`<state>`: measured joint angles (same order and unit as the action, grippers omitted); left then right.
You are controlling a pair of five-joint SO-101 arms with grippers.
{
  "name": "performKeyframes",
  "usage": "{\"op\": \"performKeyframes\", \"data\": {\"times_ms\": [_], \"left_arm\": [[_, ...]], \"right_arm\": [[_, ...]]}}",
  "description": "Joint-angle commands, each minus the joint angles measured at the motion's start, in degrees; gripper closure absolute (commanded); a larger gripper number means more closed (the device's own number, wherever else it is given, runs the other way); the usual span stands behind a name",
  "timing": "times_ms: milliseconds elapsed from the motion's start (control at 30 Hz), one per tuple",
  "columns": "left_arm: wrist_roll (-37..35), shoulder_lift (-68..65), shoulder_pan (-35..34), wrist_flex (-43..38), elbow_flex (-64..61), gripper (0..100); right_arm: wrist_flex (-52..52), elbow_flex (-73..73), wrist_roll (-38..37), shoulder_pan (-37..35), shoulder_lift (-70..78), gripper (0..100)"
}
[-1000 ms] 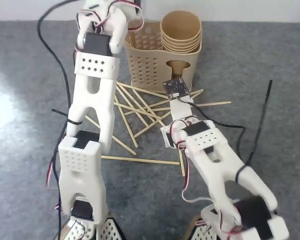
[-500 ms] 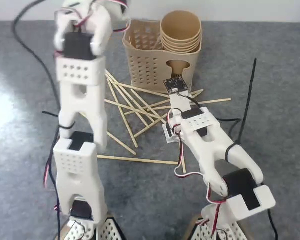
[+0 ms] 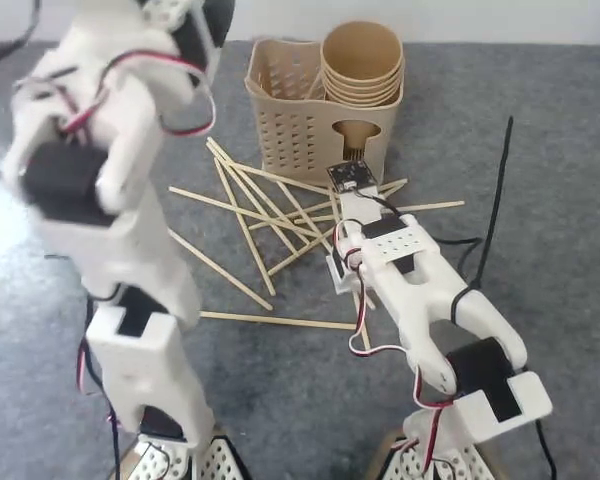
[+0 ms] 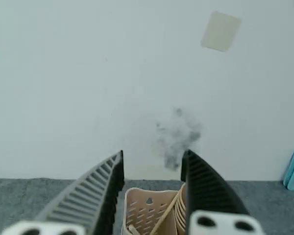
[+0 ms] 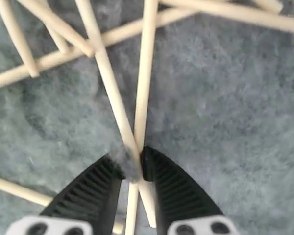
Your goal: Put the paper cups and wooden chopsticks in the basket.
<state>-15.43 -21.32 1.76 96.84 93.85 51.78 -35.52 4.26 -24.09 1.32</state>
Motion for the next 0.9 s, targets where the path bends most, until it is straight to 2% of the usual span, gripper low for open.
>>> {"op": "performKeyframes", "data": {"times_ms": [0,233,467,667,867], "left_arm": [[-0.7,7.3,-0.8,3.9,1.9,82],[-0.4,8.3,-9.8,3.8,0.3,89],[-0.6,8.5,-17.3,3.9,-11.0,89],[-0.5,8.9,-20.7,3.8,-27.4,88],[-0.4,8.6,-20.5,2.8,-44.0,88]], "right_arm": [[3.6,1.6,0.4,0.0,-6.9,99.1],[5.1,-9.8,-4.0,-1.5,-32.3,99.1],[11.3,-12.7,-8.2,-1.2,-59.4,99.1],[15.4,-12.0,-12.0,-0.9,-72.3,99.1],[15.7,-1.1,-12.1,-0.8,-75.3,99.1]]}}
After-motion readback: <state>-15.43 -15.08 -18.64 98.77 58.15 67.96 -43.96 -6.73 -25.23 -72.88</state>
